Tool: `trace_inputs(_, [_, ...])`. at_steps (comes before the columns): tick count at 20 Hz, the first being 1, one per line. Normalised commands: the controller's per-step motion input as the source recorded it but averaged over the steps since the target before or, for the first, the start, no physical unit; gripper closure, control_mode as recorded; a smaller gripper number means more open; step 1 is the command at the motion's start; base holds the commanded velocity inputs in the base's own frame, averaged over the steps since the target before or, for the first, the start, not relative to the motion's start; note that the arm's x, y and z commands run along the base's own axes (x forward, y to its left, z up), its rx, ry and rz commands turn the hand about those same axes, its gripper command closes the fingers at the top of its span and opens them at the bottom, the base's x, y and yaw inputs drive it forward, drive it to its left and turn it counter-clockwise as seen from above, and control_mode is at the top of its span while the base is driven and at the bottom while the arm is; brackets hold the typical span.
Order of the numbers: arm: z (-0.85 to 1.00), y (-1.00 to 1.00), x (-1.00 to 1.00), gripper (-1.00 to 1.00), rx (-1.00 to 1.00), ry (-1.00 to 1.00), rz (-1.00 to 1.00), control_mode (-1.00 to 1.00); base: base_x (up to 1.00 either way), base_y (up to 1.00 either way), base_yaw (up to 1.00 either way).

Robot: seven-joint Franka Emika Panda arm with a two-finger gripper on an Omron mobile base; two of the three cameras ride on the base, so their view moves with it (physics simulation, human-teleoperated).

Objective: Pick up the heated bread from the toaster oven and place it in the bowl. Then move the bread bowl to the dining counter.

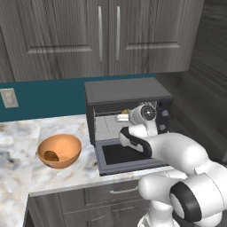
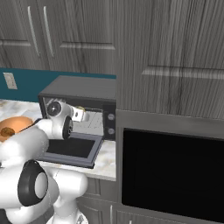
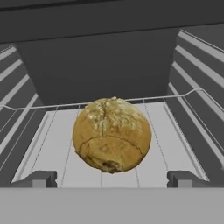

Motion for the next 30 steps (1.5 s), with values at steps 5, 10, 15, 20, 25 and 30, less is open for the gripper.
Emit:
trace_inputs(5, [-0.12, 0.00, 0.10, -1.00, 0.00, -0.06, 0.00, -1.00, 0.00, 0.00, 0.00])
trace_inputs(10, [-0.05, 0.00, 0.10, -1.00, 0.00, -0.04, 0.00, -1.00, 0.00, 0.00, 0.00])
trace_inputs(15, [0.00, 0.00, 0.15, -1.00, 0.00, -0.03, 0.00, -1.00, 0.00, 0.00, 0.00])
trace_inputs(20, [0.00, 0.00, 0.14, -1.00, 0.00, -0.01, 0.00, -1.00, 0.00, 0.00, 0.00])
trace_inputs(25, [0.00, 0.00, 0.07, -1.00, 0.00, 0.00, 0.00, -1.00, 0.00, 0.00, 0.00])
trace_inputs(30, [-0.03, 0.00, 0.01, 1.00, 0.00, 0.00, 0.00, -1.00, 0.00, 0.00, 0.00])
